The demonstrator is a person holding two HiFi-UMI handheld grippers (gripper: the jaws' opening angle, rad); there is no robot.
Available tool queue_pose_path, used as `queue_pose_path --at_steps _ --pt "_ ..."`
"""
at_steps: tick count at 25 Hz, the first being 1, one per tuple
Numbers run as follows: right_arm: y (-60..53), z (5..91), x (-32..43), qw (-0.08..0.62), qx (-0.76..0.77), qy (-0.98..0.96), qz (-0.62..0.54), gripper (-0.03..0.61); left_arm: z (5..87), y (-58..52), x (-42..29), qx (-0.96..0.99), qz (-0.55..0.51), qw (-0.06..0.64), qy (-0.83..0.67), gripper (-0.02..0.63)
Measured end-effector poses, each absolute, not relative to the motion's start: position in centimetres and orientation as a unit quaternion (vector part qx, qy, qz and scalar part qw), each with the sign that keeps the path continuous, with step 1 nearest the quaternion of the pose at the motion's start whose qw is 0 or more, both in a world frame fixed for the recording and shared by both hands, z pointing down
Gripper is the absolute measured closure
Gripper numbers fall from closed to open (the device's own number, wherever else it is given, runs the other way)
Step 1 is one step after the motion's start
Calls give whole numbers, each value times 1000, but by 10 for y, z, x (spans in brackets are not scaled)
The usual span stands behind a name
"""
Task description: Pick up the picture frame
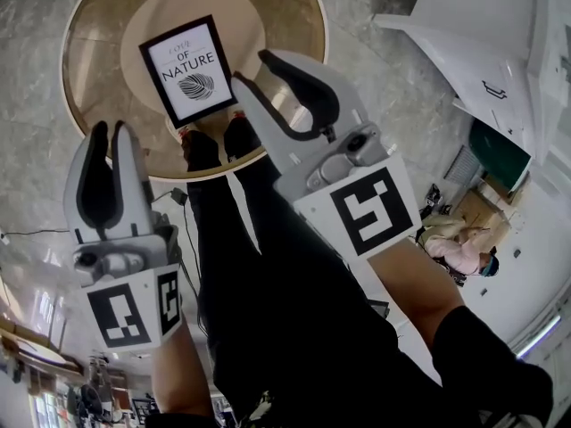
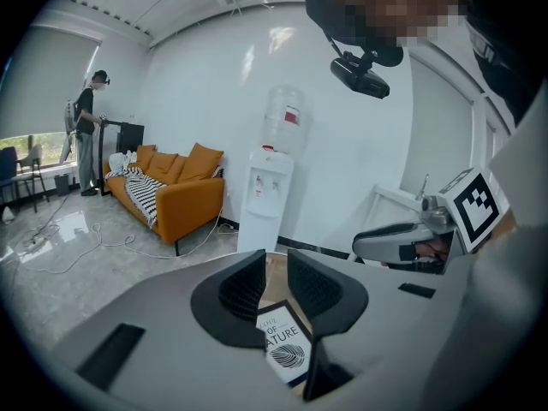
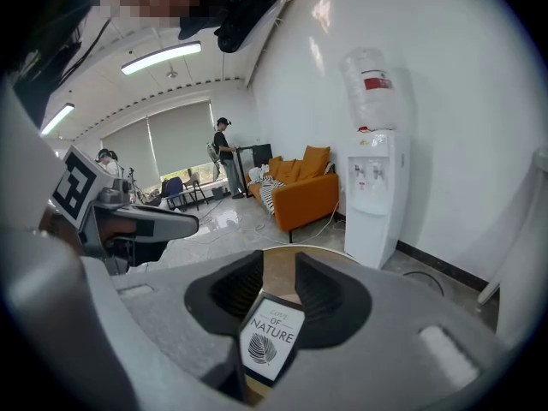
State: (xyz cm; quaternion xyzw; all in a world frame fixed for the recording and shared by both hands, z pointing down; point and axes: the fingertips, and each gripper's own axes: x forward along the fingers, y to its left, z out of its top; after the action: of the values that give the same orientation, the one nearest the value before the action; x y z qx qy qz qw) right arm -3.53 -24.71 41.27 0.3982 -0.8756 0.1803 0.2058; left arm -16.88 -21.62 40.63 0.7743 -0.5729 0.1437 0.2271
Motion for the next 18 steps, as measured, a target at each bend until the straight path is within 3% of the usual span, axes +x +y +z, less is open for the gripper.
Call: queue_pose_path --at_steps 18 --pt "-224 554 -45 222 387 -878 173 462 540 -199 -171 766 148 232 -581 495"
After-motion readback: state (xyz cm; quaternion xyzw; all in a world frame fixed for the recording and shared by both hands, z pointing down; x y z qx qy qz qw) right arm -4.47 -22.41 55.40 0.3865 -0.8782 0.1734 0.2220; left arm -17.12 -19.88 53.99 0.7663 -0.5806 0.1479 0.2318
